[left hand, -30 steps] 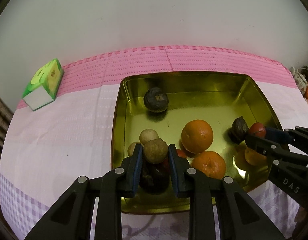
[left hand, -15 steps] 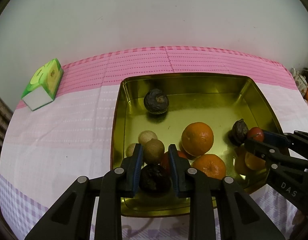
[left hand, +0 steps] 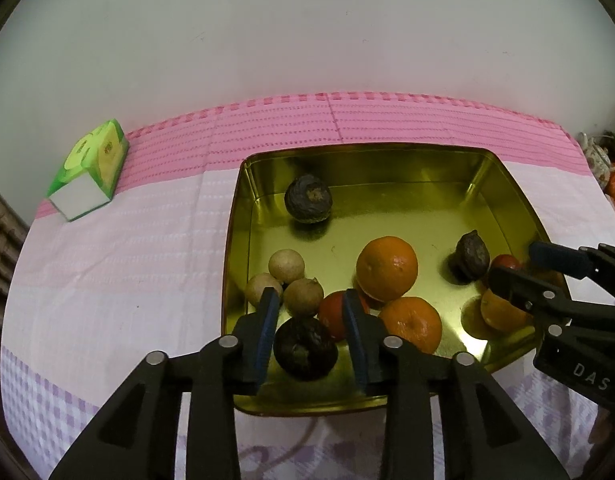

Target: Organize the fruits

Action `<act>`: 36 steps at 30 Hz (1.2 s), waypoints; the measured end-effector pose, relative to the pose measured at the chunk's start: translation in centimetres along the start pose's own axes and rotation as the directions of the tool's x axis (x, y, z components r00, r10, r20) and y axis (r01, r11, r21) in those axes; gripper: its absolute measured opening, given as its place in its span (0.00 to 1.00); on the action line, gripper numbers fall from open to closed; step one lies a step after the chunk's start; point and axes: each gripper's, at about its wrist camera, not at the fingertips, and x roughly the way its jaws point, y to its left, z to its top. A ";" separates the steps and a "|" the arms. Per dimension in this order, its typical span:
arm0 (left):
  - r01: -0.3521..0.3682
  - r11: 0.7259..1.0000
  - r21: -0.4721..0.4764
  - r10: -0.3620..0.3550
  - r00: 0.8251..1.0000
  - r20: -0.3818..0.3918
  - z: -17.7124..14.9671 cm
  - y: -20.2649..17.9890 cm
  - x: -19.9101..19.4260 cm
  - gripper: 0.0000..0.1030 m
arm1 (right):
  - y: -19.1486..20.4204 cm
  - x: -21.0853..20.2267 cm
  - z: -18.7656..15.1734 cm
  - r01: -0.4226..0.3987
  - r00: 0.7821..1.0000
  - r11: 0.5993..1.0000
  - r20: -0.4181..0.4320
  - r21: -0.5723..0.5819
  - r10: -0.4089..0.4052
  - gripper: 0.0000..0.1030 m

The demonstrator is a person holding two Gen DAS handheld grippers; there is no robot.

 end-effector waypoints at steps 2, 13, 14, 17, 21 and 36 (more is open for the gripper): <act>0.002 1.000 0.002 -0.002 1.000 0.006 -0.1 0.0 -0.4 0.37 | 0.2 -0.4 0.0 0.008 1.000 1.000 0.013 -0.005 -0.008 0.63; -0.016 1.000 -0.014 0.017 0.999 0.031 -1.1 0.5 -3.0 0.50 | 0.4 -3.4 -1.3 0.020 0.999 1.000 0.038 0.007 -0.020 0.86; -0.019 1.000 -0.019 0.020 0.999 0.033 -1.3 0.5 -3.3 0.53 | 0.5 -3.6 -1.5 0.020 0.999 1.000 0.037 0.012 -0.020 0.88; -0.019 0.999 -0.031 0.020 0.999 0.035 -1.9 0.8 -4.0 0.53 | 0.5 -4.2 -2.7 0.021 1.000 0.999 0.021 0.030 -0.022 0.94; -0.027 0.999 -0.039 0.028 0.999 0.029 -3.1 1.0 -4.6 0.57 | 0.9 -4.5 -4.0 0.023 1.000 0.999 0.001 0.034 -0.023 0.99; -0.053 0.995 -0.080 0.055 0.998 0.016 -6.6 1.4 -7.2 0.65 | 2.5 -6.3 -7.1 0.042 0.999 0.999 -0.004 0.023 -0.042 0.99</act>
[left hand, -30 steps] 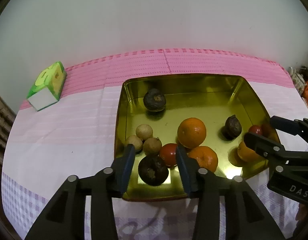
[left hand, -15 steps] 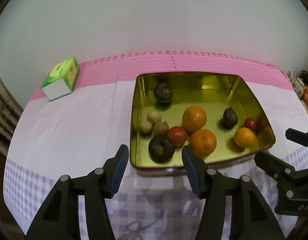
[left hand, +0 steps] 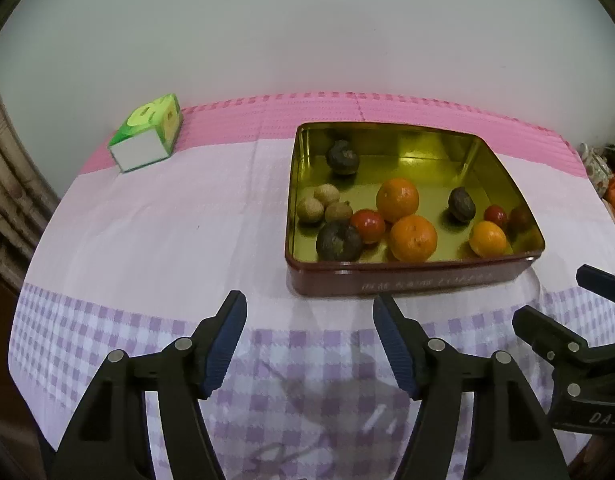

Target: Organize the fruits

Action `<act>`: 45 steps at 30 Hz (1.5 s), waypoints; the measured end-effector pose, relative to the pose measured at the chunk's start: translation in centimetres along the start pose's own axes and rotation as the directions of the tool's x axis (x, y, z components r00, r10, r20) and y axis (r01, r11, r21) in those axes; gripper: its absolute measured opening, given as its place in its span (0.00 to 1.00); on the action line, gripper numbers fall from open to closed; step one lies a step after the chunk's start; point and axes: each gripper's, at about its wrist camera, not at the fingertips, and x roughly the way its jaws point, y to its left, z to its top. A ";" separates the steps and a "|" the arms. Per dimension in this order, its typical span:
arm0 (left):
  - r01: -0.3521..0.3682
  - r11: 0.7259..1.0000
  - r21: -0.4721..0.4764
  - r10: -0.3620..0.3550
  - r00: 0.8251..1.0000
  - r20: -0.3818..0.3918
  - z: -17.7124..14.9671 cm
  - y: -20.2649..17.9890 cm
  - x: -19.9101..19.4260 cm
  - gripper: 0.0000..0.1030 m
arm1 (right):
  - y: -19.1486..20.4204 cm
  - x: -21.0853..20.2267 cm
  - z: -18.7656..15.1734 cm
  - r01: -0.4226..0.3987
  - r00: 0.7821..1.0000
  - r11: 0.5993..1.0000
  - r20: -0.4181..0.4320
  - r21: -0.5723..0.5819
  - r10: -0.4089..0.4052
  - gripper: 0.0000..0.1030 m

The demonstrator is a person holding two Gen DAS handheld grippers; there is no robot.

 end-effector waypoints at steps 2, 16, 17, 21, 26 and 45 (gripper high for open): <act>-0.008 1.000 -0.001 0.008 1.000 0.002 -0.3 0.0 -0.3 0.65 | 0.1 -0.2 -0.3 0.001 1.000 1.000 0.001 0.002 -0.001 0.99; -0.023 1.000 -0.006 0.023 1.000 0.018 -1.1 -0.2 -1.9 0.65 | 1.0 -1.6 -1.6 0.003 1.000 1.000 0.018 -0.028 -0.003 0.99; -0.023 1.000 -0.006 0.023 1.000 0.020 -1.1 -0.3 -2.0 0.65 | 1.1 -1.6 -1.7 0.006 1.000 1.000 0.018 -0.030 -0.005 0.99; -0.026 1.000 -0.002 0.026 0.999 0.020 -1.2 -0.5 -2.3 0.65 | 1.0 -1.6 -1.9 0.009 1.000 0.999 0.018 -0.031 -0.008 0.99; -0.026 1.000 -0.001 0.026 0.999 0.020 -1.1 -0.5 -2.3 0.65 | 0.9 -1.8 -2.0 0.011 1.000 1.000 0.018 -0.028 -0.011 0.99; -0.023 1.000 -0.010 0.023 1.000 0.004 -1.4 -0.5 -2.0 0.65 | 1.1 -1.8 -2.0 0.013 1.000 0.999 0.016 -0.029 -0.012 0.99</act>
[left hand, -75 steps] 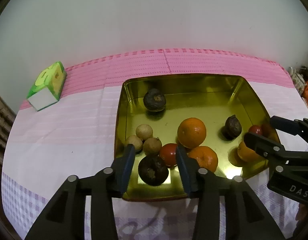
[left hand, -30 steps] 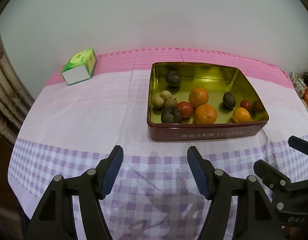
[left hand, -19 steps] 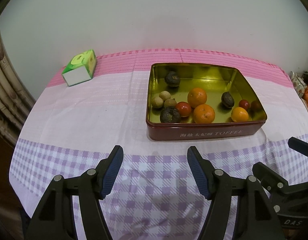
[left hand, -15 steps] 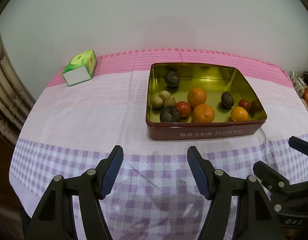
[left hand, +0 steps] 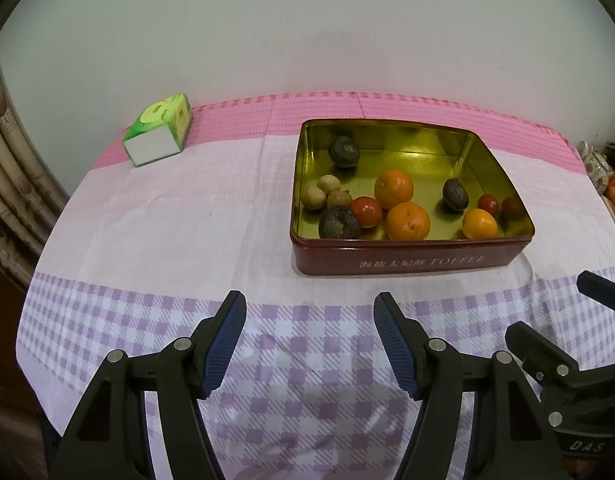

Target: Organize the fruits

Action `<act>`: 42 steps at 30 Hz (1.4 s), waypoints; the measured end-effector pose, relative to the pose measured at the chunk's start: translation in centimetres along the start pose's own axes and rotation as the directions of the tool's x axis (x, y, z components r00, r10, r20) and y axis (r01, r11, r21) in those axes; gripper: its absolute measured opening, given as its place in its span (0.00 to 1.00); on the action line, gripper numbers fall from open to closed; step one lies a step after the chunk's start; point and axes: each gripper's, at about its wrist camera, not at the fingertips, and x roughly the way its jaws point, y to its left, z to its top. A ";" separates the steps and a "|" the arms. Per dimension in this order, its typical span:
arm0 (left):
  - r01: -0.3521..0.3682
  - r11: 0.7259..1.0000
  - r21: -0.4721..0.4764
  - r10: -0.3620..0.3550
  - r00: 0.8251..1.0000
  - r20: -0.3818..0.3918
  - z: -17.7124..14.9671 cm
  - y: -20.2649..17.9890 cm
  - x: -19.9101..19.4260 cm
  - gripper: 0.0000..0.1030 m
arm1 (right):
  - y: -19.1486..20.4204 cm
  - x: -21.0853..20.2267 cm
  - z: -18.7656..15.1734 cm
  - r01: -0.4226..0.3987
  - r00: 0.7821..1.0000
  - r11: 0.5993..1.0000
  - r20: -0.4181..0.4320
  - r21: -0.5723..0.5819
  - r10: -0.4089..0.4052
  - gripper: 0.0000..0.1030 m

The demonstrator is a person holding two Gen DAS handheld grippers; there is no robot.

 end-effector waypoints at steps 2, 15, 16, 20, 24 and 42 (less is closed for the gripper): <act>0.001 1.000 0.002 -0.001 1.000 -0.002 0.0 0.0 0.1 0.65 | 0.0 0.0 0.0 -0.001 1.000 1.000 0.001 0.001 0.001 0.99; 0.004 1.000 0.003 -0.004 1.000 -0.008 -0.1 -0.1 0.2 0.65 | 0.0 0.2 -0.2 0.002 1.000 1.000 -0.006 -0.003 -0.002 0.99; 0.003 1.000 0.003 -0.003 1.000 -0.009 -0.1 -0.2 0.3 0.65 | 0.0 0.2 -0.2 0.002 1.000 1.000 -0.007 -0.004 -0.002 0.99; 0.004 1.000 0.003 -0.004 1.000 -0.010 -0.1 -0.1 0.3 0.65 | 0.1 0.2 -0.3 0.002 1.000 1.000 -0.008 -0.006 -0.002 0.99; 0.005 1.000 0.004 -0.005 1.000 -0.012 -0.1 -0.1 0.3 0.65 | 0.1 0.2 -0.3 0.001 1.000 1.000 -0.009 -0.004 -0.001 0.99; 0.014 1.000 0.007 -0.014 1.000 -0.010 -0.2 -0.2 0.3 0.65 | 0.0 0.3 -0.5 0.001 1.000 1.000 -0.014 -0.002 -0.001 0.99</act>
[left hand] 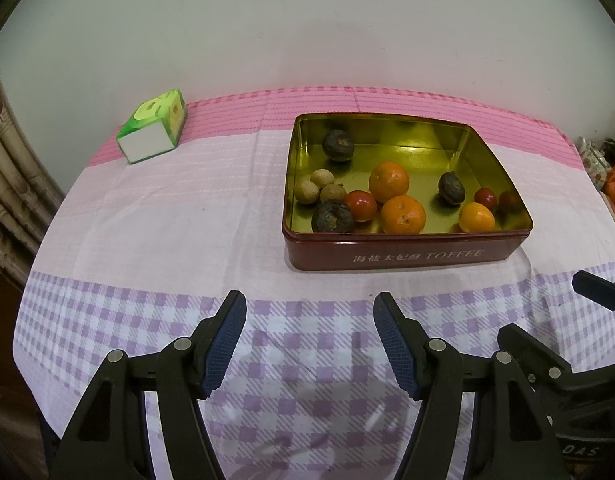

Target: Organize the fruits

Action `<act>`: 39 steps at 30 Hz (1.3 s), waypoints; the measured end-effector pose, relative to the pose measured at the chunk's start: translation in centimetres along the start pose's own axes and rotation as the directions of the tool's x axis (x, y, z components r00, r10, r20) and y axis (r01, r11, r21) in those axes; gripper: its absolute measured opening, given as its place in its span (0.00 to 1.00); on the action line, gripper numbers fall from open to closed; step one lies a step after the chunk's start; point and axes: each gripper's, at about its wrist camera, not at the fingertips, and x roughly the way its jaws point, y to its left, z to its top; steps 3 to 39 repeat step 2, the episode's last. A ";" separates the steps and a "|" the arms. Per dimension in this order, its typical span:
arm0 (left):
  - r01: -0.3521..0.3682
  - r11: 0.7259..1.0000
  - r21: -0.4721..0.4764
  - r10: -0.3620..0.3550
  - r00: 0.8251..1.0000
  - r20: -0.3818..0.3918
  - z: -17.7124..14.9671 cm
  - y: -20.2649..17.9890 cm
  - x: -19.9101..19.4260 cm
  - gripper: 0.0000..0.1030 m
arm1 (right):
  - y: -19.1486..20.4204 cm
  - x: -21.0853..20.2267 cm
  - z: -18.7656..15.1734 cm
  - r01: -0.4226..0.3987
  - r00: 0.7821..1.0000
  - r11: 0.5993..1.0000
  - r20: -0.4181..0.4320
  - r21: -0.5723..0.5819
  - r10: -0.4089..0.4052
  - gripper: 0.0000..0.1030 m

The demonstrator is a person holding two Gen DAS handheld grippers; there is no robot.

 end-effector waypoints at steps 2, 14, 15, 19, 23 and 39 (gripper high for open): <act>0.003 1.000 0.000 -0.003 1.000 -0.001 0.0 0.0 0.0 0.65 | 0.0 0.0 0.0 0.001 1.000 1.000 0.000 -0.001 -0.001 0.99; 0.003 1.000 0.000 -0.003 1.000 -0.001 0.0 0.0 0.0 0.65 | 0.0 0.0 0.0 0.001 1.000 1.000 0.000 -0.001 -0.001 0.99; 0.003 1.000 0.000 -0.003 1.000 -0.001 0.0 0.0 0.0 0.65 | 0.0 0.0 0.0 0.001 1.000 1.000 0.000 -0.001 -0.001 0.99; 0.003 1.000 0.000 -0.003 1.000 -0.001 0.0 0.0 0.0 0.65 | 0.0 0.0 0.0 0.001 1.000 1.000 0.000 -0.001 -0.001 0.99; 0.003 1.000 0.000 -0.003 1.000 -0.001 0.0 0.0 0.0 0.65 | 0.0 0.0 0.0 0.001 1.000 1.000 0.000 -0.001 -0.001 0.99; 0.003 1.000 0.000 -0.003 1.000 -0.001 0.0 0.0 0.0 0.65 | 0.0 0.0 0.0 0.001 1.000 1.000 0.000 -0.001 -0.001 0.99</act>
